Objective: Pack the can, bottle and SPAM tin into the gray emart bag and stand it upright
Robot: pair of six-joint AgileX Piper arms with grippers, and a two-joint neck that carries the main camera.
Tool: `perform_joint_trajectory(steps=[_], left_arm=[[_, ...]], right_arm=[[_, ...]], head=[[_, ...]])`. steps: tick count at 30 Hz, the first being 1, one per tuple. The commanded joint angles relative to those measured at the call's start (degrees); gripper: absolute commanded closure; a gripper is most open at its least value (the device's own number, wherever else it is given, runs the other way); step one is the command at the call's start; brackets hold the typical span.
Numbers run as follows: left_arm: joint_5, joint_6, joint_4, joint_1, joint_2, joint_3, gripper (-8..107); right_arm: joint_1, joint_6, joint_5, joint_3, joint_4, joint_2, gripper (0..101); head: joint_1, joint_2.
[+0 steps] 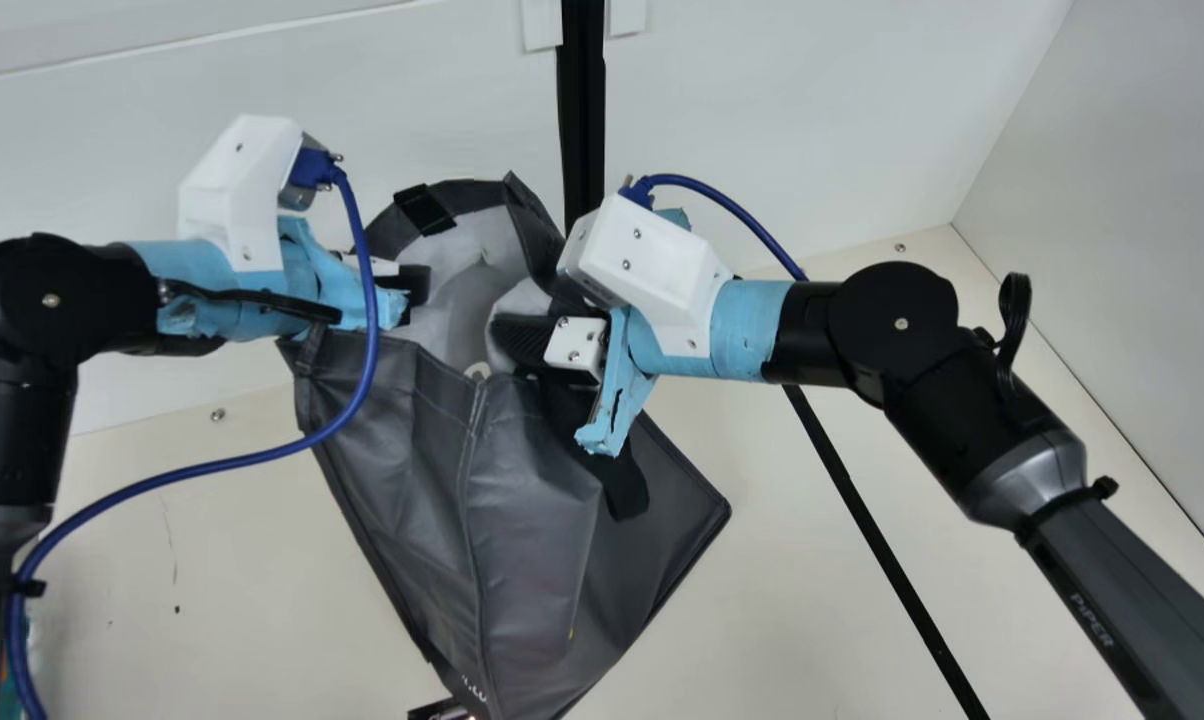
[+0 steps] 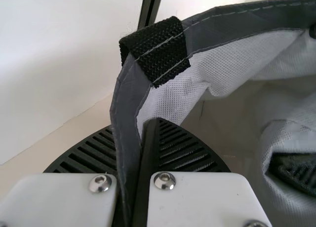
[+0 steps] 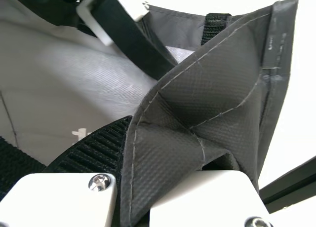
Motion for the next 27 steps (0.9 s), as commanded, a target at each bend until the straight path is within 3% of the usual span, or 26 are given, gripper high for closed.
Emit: perform_joint_trajectory(steps=[1,15,27], left_arm=[[0.00,0.00,0.00,0.00,0.00,0.00,107],[0.00,0.00,0.00,0.00,0.00,-0.15,107],[0.00,0.00,0.00,0.00,0.00,-0.15,67]], right_arm=[[0.00,0.00,0.00,0.00,0.00,0.00,101],[0.00,-0.01,-0.05,0.00,0.00,0.00,101],[0.00,-0.01,-0.05,0.00,0.00,0.00,101]], head=[[-1.30,-0.05],[-1.30,-0.05],[-1.30,-0.05]])
